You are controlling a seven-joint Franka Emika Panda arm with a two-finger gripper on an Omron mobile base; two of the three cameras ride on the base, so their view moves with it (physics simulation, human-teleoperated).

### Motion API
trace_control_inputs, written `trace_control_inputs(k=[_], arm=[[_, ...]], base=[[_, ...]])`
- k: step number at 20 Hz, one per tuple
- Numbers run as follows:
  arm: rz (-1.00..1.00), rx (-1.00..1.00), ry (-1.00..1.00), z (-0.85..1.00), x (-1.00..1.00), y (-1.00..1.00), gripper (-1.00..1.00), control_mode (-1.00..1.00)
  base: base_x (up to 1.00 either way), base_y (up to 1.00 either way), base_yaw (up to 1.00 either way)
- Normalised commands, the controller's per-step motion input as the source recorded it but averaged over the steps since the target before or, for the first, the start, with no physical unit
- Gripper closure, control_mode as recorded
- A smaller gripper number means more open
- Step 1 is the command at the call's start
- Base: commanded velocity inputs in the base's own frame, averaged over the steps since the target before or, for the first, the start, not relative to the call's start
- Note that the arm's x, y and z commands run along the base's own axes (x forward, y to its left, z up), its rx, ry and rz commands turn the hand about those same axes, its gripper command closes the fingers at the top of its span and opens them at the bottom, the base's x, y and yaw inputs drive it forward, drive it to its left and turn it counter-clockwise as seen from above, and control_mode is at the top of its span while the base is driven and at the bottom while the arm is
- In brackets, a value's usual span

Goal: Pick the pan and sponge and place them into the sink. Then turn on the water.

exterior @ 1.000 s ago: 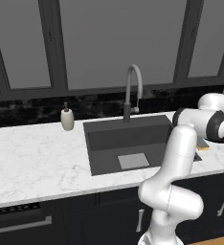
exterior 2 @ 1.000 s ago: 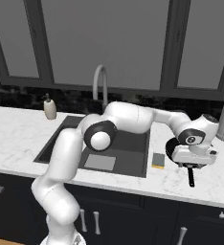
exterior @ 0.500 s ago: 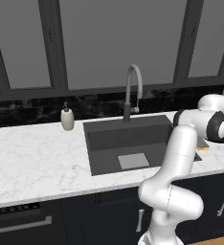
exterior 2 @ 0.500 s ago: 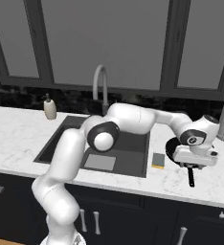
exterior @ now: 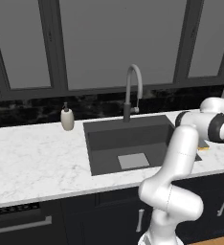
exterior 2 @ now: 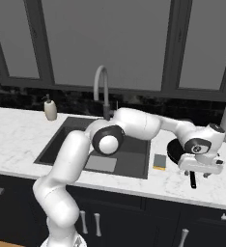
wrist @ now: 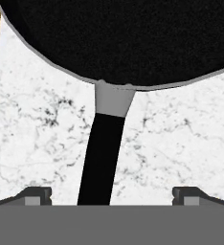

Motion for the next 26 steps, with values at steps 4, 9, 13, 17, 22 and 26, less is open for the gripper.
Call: trace_control_inputs(k=[4, 9, 13, 17, 22, 26], arm=[[0.0, 0.0, 0.0, -0.04, -0.02, -0.06, -1.0, -1.0], [0.01, 0.0, 0.0, 0.0, -0.09, 0.09, -1.0, -1.0], [0.01, 0.0, 0.0, 0.0, -0.12, 0.36, -1.0, -1.0], [0.0, 0.0, 0.0, 0.0, -0.01, 0.28, -1.0, -1.0], [0.0, 0.0, 0.0, -0.1, 0.0, 0.0, -1.0, -1.0], [0.0, 0.0, 0.0, -0.17, 0.0, -0.08, -1.0, -1.0]], base=[[0.0, 0.0, 0.0], [0.0, 0.0, 0.0], [0.0, 0.0, 0.0], [0.0, 0.0, 0.0], [0.0, 0.0, 0.0], [0.0, 0.0, 0.0]])
